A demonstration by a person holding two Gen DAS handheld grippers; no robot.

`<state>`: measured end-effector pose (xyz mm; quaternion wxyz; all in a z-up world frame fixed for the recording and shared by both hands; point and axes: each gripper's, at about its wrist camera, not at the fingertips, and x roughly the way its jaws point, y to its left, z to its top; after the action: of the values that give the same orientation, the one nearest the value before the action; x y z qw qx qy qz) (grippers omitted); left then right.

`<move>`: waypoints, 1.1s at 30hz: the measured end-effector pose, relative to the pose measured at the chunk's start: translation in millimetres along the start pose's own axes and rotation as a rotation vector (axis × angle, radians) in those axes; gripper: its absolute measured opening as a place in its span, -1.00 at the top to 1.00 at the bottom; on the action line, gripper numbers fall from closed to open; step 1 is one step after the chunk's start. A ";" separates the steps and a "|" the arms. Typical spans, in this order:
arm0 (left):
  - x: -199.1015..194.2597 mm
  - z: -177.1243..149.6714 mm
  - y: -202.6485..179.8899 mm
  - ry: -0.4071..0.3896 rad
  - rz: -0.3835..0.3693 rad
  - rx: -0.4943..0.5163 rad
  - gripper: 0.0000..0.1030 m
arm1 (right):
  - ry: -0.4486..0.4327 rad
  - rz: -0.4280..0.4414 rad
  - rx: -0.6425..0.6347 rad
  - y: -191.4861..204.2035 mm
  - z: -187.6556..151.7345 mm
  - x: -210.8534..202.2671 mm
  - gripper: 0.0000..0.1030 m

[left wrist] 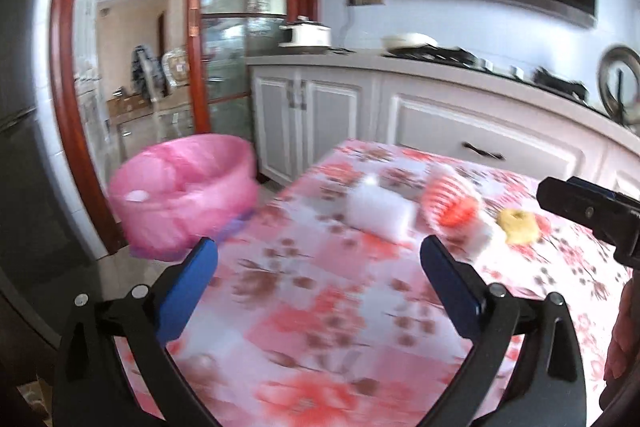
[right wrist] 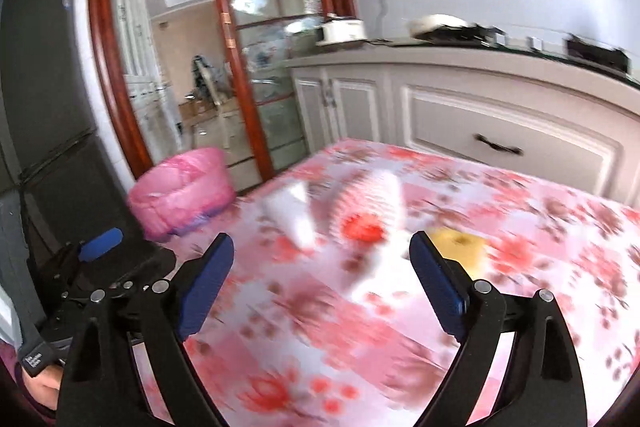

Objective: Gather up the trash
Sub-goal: 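Move both open grippers back over the table items, then grasp the yellow sponge with the right gripper while the left gripper grasps the white tissue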

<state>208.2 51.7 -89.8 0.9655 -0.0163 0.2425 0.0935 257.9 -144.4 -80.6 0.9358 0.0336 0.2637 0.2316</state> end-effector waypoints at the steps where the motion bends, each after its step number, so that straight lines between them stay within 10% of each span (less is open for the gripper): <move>1: 1.1 -1.9 -10.3 0.006 -0.016 0.017 -0.91 | 0.007 -0.015 0.014 -11.0 -4.6 -3.0 -0.65; 16: 55.5 3.8 -104.0 0.052 -0.129 0.123 -0.91 | 0.107 -0.203 0.122 -105.0 -19.6 35.8 -0.64; 33: 114.3 6.3 -88.5 0.127 -0.151 0.095 -0.90 | 0.294 -0.275 0.095 -111.4 -5.5 143.5 -0.58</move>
<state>326.6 -14.9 -139.4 0.9522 0.0055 0.3053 0.0074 409.5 -179.2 -174.5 0.9074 0.0073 0.4102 0.0913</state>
